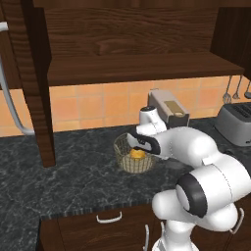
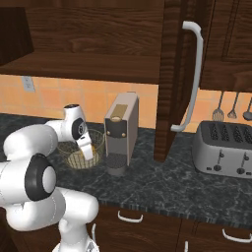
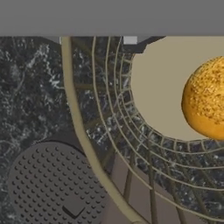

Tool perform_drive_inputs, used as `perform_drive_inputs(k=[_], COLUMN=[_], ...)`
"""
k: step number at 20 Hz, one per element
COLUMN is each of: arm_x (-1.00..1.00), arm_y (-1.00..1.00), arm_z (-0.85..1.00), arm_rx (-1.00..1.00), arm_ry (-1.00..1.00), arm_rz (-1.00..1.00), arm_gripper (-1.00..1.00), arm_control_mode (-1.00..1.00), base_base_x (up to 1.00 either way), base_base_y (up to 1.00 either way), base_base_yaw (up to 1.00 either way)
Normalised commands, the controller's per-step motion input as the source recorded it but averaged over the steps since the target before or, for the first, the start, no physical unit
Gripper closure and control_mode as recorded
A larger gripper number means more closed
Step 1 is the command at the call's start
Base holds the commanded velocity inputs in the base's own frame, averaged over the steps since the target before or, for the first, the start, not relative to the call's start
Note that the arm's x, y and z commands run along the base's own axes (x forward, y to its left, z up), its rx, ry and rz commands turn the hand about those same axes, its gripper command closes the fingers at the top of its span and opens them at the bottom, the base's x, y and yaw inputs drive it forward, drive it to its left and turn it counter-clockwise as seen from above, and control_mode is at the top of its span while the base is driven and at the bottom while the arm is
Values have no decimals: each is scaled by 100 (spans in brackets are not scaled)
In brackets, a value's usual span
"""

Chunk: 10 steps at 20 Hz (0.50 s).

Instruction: Open the cabinet, pick up the bread from the cabinet and place it in the basket. Then move the basket to the dining counter.

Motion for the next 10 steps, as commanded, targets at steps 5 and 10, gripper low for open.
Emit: perform_drive_inputs(k=[5,10], arm_x=[-18,-61], arm_y=[19,22], arm_z=[22,60], arm_rx=[8,9], arm_ry=[-6,-32], arm_rz=[0,0], arm_gripper=[100,100], arm_control_mode=[-100,-100], base_base_x=[0,0], base_base_y=[0,0], base_base_yaw=[0,0])
